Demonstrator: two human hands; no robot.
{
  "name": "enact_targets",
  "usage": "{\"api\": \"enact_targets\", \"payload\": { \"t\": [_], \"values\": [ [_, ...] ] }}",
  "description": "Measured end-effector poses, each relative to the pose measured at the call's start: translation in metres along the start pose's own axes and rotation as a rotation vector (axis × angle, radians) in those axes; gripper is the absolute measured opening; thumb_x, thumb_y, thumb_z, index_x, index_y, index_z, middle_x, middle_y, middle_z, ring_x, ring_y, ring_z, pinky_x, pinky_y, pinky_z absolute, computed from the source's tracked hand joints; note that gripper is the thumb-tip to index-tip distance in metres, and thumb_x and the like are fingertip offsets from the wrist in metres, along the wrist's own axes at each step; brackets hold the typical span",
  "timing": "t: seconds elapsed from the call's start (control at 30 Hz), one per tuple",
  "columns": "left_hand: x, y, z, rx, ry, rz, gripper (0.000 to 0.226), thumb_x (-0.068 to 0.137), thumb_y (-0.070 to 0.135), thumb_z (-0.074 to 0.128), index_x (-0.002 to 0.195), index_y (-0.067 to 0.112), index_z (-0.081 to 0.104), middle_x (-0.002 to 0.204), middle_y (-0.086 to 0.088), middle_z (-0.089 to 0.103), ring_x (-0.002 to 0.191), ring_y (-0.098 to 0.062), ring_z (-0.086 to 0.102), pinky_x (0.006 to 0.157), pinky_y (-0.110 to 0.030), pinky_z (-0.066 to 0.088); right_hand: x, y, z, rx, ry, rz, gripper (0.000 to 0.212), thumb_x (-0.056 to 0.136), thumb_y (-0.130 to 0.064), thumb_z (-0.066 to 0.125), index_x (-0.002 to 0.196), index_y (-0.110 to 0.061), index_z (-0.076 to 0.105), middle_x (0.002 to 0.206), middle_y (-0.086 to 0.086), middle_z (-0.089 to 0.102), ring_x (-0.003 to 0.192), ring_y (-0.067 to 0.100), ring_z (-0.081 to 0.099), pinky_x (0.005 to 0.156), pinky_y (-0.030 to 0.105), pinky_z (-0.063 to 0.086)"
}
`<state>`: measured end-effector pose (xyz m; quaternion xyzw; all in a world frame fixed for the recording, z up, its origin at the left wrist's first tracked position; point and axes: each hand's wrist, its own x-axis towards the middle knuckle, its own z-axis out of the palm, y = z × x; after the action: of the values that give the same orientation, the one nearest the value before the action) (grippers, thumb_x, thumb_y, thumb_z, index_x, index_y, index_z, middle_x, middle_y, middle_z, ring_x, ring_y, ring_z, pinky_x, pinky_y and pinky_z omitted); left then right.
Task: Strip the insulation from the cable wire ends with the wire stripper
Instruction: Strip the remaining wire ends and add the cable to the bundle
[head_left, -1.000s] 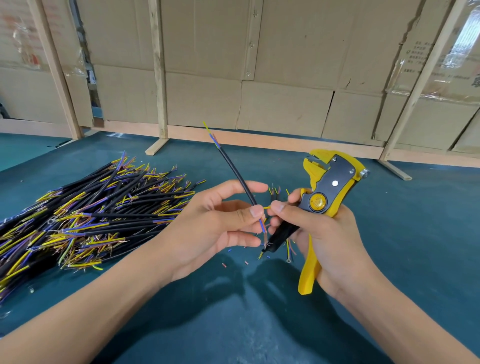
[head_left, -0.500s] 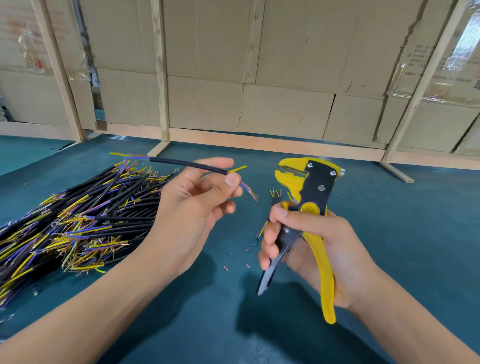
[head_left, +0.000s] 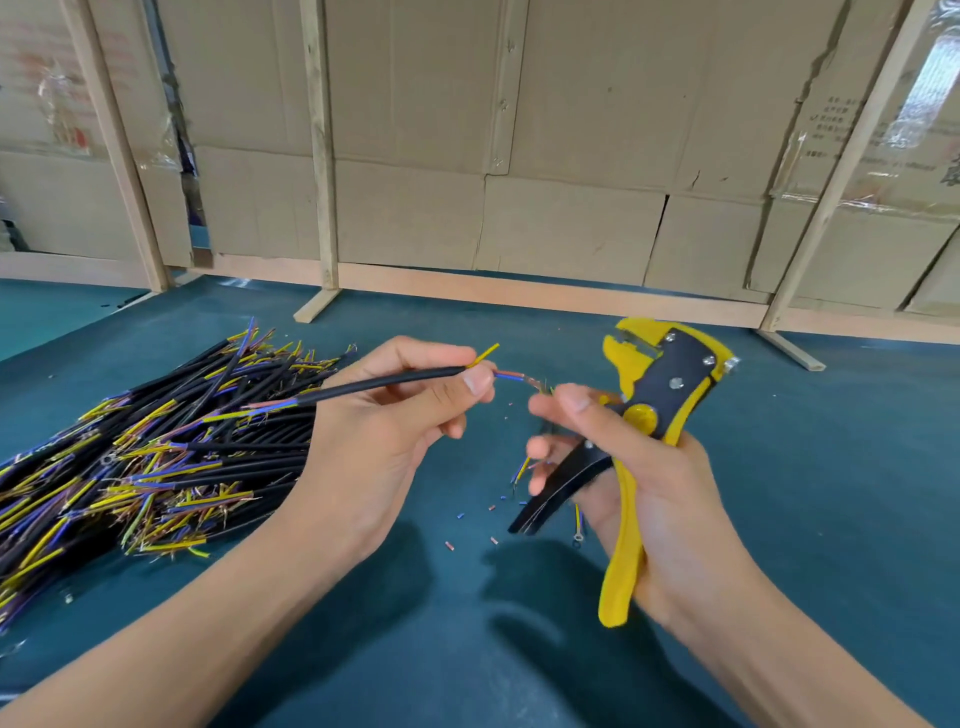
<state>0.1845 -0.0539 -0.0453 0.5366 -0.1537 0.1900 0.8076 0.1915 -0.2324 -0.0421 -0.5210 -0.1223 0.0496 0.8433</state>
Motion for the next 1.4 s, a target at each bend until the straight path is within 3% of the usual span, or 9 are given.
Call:
{"api": "enact_targets", "payload": {
  "t": [0.1, 0.27, 0.47, 0.63, 0.8, 0.9, 1.2, 1.27, 1.4],
  "values": [
    [-0.003, -0.003, 0.003, 0.065, -0.053, -0.012, 0.018, 0.067, 0.018, 0.085, 0.083, 0.018, 0.077, 0.083, -0.017, 0.074, 0.077, -0.03, 0.062, 0.059, -0.026, 0.045, 0.004, -0.004, -0.006, -0.008, -0.023, -0.071, 0.018, 0.076, -0.013, 0.079, 0.09, -0.003, 0.074, 0.1, 0.027, 0.073, 0.077, 0.033, 0.067, 0.058, 0.039, 0.053],
    [-0.006, -0.004, 0.007, 0.179, -0.108, -0.042, 0.024, 0.065, 0.025, 0.087, 0.085, 0.016, 0.077, 0.086, -0.022, 0.073, 0.067, -0.026, 0.055, 0.06, -0.027, 0.046, 0.007, -0.003, -0.011, -0.091, -0.067, -0.105, 0.018, 0.07, -0.003, 0.08, 0.086, -0.008, 0.075, 0.079, 0.021, 0.07, 0.068, 0.034, 0.064, 0.059, 0.04, 0.053],
    [-0.006, -0.001, 0.009, 0.214, -0.117, -0.075, 0.015, 0.07, 0.011, 0.085, 0.082, 0.012, 0.076, 0.076, -0.017, 0.072, 0.06, -0.019, 0.057, 0.057, -0.024, 0.046, 0.009, -0.003, -0.015, -0.175, -0.035, -0.072, 0.027, 0.066, -0.003, 0.082, 0.091, -0.004, 0.071, 0.077, 0.019, 0.07, 0.067, 0.036, 0.062, 0.061, 0.04, 0.053],
    [-0.003, 0.003, 0.007, 0.353, -0.173, -0.134, 0.013, 0.075, -0.001, 0.08, 0.085, 0.001, 0.072, 0.071, -0.012, 0.07, 0.055, -0.011, 0.059, 0.052, -0.017, 0.044, 0.011, -0.007, -0.018, -0.234, -0.003, -0.054, 0.023, 0.065, -0.006, 0.083, 0.086, -0.009, 0.073, 0.076, 0.019, 0.071, 0.063, 0.036, 0.061, 0.062, 0.042, 0.052],
    [-0.004, 0.007, 0.004, 0.445, -0.285, -0.21, 0.016, 0.071, 0.003, 0.082, 0.083, 0.013, 0.077, 0.073, -0.005, 0.071, 0.059, -0.013, 0.058, 0.058, -0.022, 0.049, 0.011, -0.007, -0.018, -0.271, 0.002, -0.054, 0.025, 0.064, -0.008, 0.083, 0.086, -0.01, 0.072, 0.078, 0.023, 0.07, 0.062, 0.037, 0.061, 0.062, 0.043, 0.053],
    [-0.005, 0.007, 0.005, 0.459, -0.25, -0.19, 0.014, 0.078, -0.002, 0.079, 0.082, 0.012, 0.076, 0.072, -0.007, 0.07, 0.059, -0.015, 0.058, 0.06, -0.023, 0.049, 0.01, -0.006, -0.018, -0.28, -0.003, -0.07, 0.025, 0.064, -0.009, 0.083, 0.086, -0.009, 0.071, 0.079, 0.023, 0.07, 0.06, 0.036, 0.06, 0.063, 0.044, 0.052],
    [-0.006, 0.006, 0.004, 0.755, -0.205, -0.048, 0.009, 0.084, 0.022, 0.078, 0.076, 0.021, 0.075, 0.069, -0.006, 0.068, 0.059, -0.016, 0.055, 0.057, -0.035, 0.045, 0.009, -0.004, -0.018, -0.352, 0.019, -0.17, 0.023, 0.071, -0.008, 0.084, 0.089, -0.005, 0.07, 0.075, 0.015, 0.071, 0.061, 0.032, 0.061, 0.065, 0.041, 0.053],
    [-0.007, 0.0, 0.002, 0.849, -0.179, 0.068, 0.011, 0.086, 0.02, 0.077, 0.076, 0.023, 0.074, 0.069, 0.001, 0.068, 0.059, -0.014, 0.057, 0.057, -0.029, 0.044, 0.008, -0.004, -0.017, -0.349, 0.019, -0.183, 0.013, 0.08, -0.01, 0.082, 0.084, -0.006, 0.071, 0.074, 0.019, 0.07, 0.063, 0.032, 0.062, 0.065, 0.043, 0.053],
    [-0.006, -0.003, -0.005, 1.016, -0.111, 0.409, 0.006, 0.087, 0.01, 0.076, 0.085, 0.016, 0.075, 0.077, 0.008, 0.068, 0.07, -0.017, 0.061, 0.066, -0.024, 0.047, 0.01, -0.006, -0.017, -0.227, -0.014, -0.066, 0.023, 0.082, -0.03, 0.078, 0.077, -0.008, 0.075, 0.07, 0.02, 0.066, 0.062, 0.033, 0.064, 0.059, 0.04, 0.055]
  ]
}}
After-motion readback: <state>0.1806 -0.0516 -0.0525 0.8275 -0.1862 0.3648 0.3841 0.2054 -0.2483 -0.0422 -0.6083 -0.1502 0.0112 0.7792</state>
